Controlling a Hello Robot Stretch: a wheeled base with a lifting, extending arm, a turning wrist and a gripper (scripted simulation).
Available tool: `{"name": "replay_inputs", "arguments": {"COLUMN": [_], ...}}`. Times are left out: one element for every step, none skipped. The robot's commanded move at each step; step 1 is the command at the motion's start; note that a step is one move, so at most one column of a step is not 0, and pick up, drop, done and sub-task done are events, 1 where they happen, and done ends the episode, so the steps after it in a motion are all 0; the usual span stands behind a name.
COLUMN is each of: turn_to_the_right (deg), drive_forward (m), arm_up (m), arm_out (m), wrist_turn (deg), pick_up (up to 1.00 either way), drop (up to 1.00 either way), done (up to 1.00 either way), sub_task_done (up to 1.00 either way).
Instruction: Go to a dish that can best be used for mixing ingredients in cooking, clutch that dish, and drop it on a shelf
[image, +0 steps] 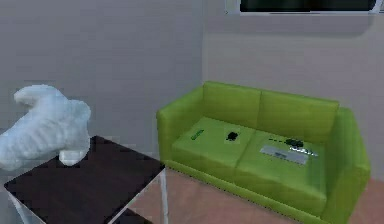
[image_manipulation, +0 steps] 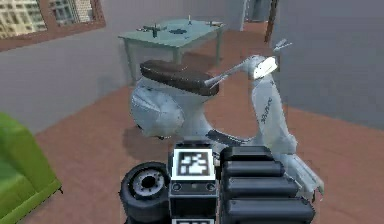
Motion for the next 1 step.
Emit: {"name": "replay_inputs", "arguments": {"turn_to_the_right": [45.0], "drive_forward": [0.0], "arm_up": [0.0], "arm_out": [0.0], "wrist_turn": [0.0], "pick_up": [0.0], "drop": [0.0], "done": [0.0], "sub_task_done": [0.0]}}
